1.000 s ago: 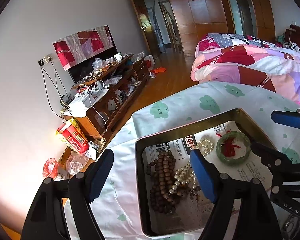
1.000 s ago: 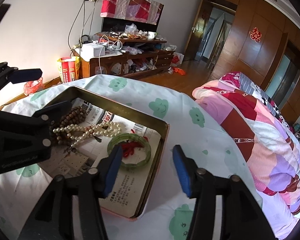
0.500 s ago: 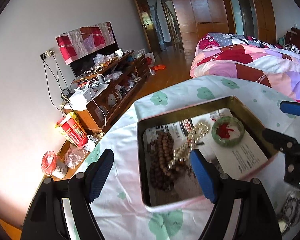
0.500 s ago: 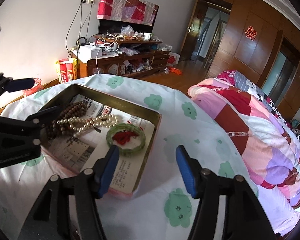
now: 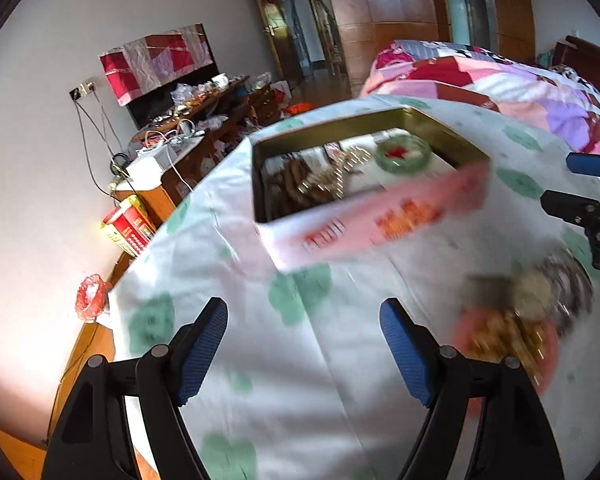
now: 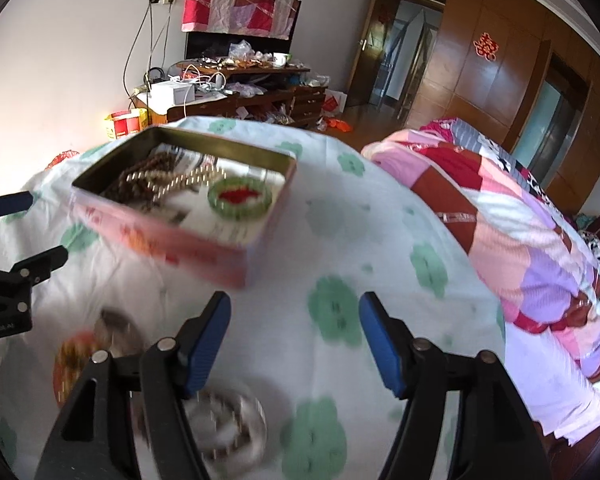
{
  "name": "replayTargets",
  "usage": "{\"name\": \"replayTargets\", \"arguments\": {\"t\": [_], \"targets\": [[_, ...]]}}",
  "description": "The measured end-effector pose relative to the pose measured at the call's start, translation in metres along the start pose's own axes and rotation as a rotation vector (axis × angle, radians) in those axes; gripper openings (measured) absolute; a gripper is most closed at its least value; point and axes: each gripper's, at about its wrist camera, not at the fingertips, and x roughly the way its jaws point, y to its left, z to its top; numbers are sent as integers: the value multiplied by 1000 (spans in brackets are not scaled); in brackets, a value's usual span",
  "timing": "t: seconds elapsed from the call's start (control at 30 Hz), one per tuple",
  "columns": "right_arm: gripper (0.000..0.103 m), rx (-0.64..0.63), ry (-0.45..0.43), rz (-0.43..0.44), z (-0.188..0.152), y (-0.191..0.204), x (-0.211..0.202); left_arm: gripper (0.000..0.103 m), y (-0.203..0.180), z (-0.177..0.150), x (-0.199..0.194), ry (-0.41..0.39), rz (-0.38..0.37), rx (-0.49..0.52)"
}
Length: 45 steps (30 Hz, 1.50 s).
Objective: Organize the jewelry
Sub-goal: 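Move both open grippers back toward the gold bead dish and wristwatch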
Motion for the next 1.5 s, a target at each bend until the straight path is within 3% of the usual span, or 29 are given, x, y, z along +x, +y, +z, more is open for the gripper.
{"name": "replayTargets", "arguments": {"t": [0.3,0.37,0.87,1.1,1.23,1.37,1.47,1.5], "targets": [[69,43,21,4,-37,-3,-15,79,-26,-20,-20,15,-45,50],[74,46,15,4,-40,-2,-17,79,-30,-20,-19,21,-63,44],[75,44,23,-6,-46,0,-11,79,-38,-21,-16,36,-92,48],[81,38,11,-16,-46,2,-13,79,-45,-23,-20,38,-103,71],[81,41,12,-17,-46,2,-13,80,-53,-20,-9,48,-63,123],[81,39,15,-18,-46,2,-13,80,-43,-15,2,63,-84,87],[81,45,14,-14,-46,1,-13,70,-30,-15,6,72,-124,48],[81,47,13,-13,-46,0,-13,52,-26,-16,6,76,-152,35]]}}
